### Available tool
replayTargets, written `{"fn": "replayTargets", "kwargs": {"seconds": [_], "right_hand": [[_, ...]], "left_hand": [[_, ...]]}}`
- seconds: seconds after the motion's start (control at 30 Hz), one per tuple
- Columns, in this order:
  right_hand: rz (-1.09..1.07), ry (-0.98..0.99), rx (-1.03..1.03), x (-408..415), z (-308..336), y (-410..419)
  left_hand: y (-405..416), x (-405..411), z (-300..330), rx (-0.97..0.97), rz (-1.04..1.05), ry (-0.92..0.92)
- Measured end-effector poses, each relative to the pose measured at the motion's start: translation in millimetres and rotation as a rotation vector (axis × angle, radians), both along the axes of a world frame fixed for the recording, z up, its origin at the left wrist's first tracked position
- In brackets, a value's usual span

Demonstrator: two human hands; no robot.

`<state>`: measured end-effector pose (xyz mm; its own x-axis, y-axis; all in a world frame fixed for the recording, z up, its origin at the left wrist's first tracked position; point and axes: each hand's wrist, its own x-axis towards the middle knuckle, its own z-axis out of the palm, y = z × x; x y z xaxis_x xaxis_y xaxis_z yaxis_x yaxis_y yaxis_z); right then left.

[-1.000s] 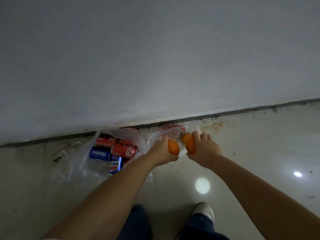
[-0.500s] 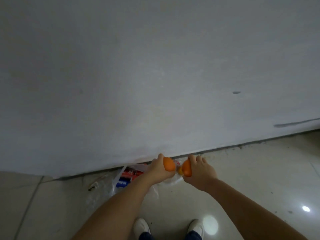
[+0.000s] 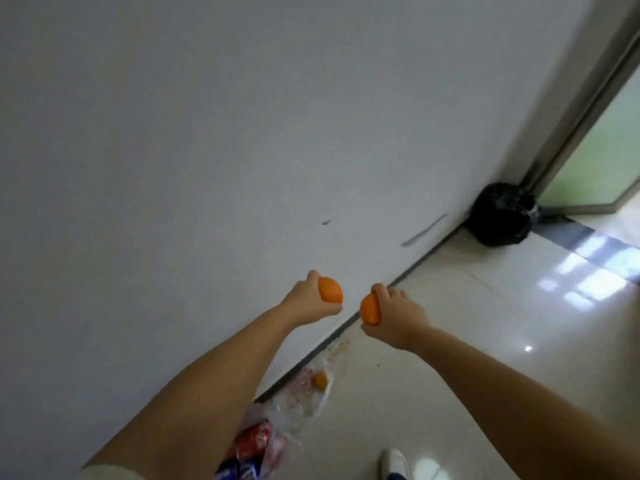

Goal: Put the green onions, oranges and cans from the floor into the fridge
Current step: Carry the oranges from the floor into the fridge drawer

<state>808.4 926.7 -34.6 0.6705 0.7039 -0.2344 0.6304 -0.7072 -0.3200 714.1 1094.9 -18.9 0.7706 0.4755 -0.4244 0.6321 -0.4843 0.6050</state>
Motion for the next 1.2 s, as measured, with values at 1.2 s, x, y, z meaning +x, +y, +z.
{"fn": "replayTargets", "kwargs": {"seconds": [1.2], "right_hand": [[-1.497,-0.375,0.038,-431,123,-771]], "left_hand": [[-804,-164,136,0.03,-1.465,-0.322]]}}
